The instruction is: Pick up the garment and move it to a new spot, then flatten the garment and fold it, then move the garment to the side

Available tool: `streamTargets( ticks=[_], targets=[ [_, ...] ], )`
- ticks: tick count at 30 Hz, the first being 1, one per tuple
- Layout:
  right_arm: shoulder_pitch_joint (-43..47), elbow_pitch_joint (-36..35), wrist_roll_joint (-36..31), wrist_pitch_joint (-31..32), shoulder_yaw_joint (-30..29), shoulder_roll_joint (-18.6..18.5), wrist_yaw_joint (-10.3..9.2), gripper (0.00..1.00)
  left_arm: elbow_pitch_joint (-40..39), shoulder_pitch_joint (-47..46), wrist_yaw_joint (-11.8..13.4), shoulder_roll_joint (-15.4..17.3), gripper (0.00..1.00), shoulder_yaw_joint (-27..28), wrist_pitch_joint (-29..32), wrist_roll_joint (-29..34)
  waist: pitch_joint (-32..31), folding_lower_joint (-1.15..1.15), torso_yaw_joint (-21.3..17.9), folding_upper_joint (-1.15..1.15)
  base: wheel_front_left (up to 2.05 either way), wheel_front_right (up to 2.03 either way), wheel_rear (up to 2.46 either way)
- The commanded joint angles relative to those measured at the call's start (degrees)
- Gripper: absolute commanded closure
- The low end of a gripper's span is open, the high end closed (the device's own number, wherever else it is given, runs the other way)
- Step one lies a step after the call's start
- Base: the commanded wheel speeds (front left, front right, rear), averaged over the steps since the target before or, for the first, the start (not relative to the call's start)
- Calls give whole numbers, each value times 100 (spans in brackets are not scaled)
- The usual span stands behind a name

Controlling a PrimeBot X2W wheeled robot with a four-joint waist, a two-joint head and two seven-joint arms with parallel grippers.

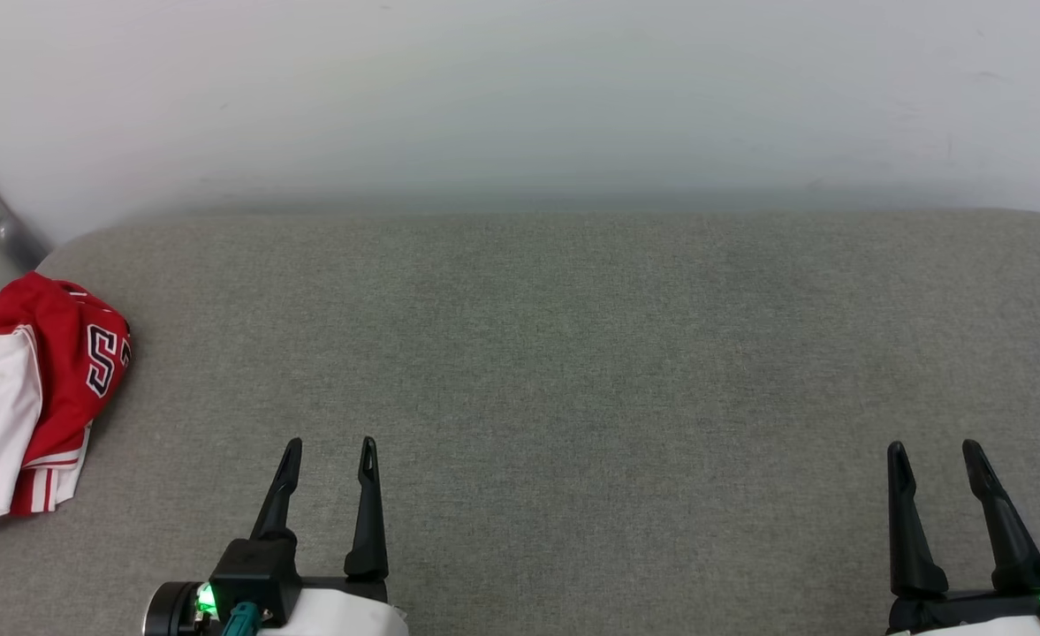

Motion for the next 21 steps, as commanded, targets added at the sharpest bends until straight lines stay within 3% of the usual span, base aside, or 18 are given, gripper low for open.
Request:
streamTargets(
  ticks=[1,21],
  targets=[
    [39,15,27,-27,22,7,-2,0,36,48,24,-8,0,5,-38,-30,2,0,4,0,0,0,0],
    [113,184,207,-26,74,8,-2,0,198,63,76,-10,0,11,-32,-223,-7,0,24,0,0,0,0]
  ],
)
